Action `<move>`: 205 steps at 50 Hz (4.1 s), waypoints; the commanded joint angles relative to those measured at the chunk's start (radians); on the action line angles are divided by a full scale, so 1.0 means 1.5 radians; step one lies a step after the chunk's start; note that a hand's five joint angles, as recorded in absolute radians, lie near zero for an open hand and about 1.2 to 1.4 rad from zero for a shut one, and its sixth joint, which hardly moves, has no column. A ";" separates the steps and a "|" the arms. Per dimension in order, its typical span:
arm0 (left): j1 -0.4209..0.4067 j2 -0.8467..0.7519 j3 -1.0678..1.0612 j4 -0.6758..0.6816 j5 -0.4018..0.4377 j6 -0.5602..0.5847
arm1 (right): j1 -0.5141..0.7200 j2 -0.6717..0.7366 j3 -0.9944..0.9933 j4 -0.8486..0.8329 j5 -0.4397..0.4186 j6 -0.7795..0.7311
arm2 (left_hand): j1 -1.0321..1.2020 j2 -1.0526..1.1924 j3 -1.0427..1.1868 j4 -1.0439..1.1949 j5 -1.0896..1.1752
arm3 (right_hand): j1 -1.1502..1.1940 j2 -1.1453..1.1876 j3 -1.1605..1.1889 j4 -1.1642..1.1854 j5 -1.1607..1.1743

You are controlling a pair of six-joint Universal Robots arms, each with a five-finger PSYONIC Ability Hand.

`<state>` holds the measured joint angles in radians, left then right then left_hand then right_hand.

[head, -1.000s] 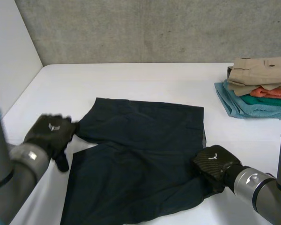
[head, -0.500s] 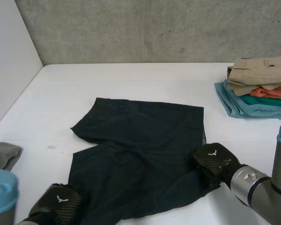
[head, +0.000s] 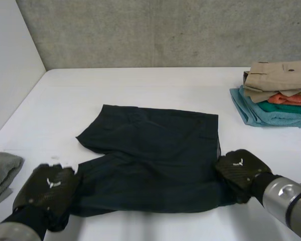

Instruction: Fold the laundry.

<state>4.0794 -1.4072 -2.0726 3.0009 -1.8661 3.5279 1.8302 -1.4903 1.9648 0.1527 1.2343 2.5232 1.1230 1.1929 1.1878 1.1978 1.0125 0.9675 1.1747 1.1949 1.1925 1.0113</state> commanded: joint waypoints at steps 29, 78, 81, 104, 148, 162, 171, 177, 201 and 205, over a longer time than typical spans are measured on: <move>0.002 -0.412 0.379 0.299 0.019 0.211 | 0.011 0.120 -0.189 -0.019 0.156 -0.160 | 0.182 0.136 0.139 0.132 0.139 | 0.286 0.148 0.134 0.136 0.140; 0.025 -0.383 0.294 0.293 0.053 -0.025 | -0.083 0.101 -0.022 -0.126 -0.031 0.150 | -0.632 -0.679 -0.675 -0.682 -0.675 | -0.479 -0.617 -0.630 -0.629 -0.624; 0.023 -0.377 0.274 0.270 0.055 -0.065 | -0.078 0.108 -0.002 -0.171 -0.029 0.148 | -0.630 -0.676 -0.673 -0.680 -0.673 | -0.461 -0.599 -0.613 -0.611 -0.607; 0.025 -0.360 0.260 0.260 0.047 -0.076 | -0.158 0.058 0.045 -0.194 0.023 -0.064 | -0.632 -0.679 -0.675 -0.682 -0.675 | 0.286 0.148 0.134 0.136 0.140; 0.003 -0.286 0.341 0.266 0.055 -0.081 | 0.163 0.090 -0.216 -0.187 -0.040 0.201 | -0.632 -0.679 -0.675 -0.682 -0.675 | -0.529 -0.667 -0.680 -0.679 -0.674; -0.107 -0.400 0.429 0.264 0.158 -0.091 | 0.035 0.074 -0.203 -0.104 -0.041 0.302 | -0.616 -0.663 -0.659 -0.666 -0.659 | -0.529 -0.667 -0.680 -0.679 -0.674; -0.126 -0.519 0.532 0.183 0.186 -0.110 | 0.035 0.149 -0.214 -0.098 -0.035 0.310 | -0.604 -0.651 -0.648 -0.654 -0.647 | -0.529 -0.667 -0.680 -0.679 -0.674; -0.118 -0.584 0.595 0.061 0.161 -0.114 | 0.042 0.210 -0.231 -0.096 -0.035 0.307 | -0.595 -0.641 -0.638 -0.644 -0.637 | -0.529 -0.667 -0.680 -0.679 -0.674; -0.127 -0.586 0.579 -0.012 0.073 -0.063 | 0.066 0.304 -0.260 -0.097 0.048 0.144 | -0.608 -0.655 -0.651 -0.658 -0.651 | -0.529 -0.667 -0.680 -0.679 -0.674; -0.128 -0.532 0.576 -0.010 0.074 -0.067 | 0.065 0.253 -0.242 -0.107 0.041 0.147 | -0.612 -0.659 -0.655 -0.662 -0.655 | -0.529 -0.667 -0.680 -0.679 -0.674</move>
<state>3.8932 -2.2946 -1.2054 2.9833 -1.7579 3.4344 1.9235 -1.0306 1.5734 0.0067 1.2968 2.7564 0.1927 0.1925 0.2098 0.2041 0.0489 0.1729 0.2226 0.1930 0.2254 0.0692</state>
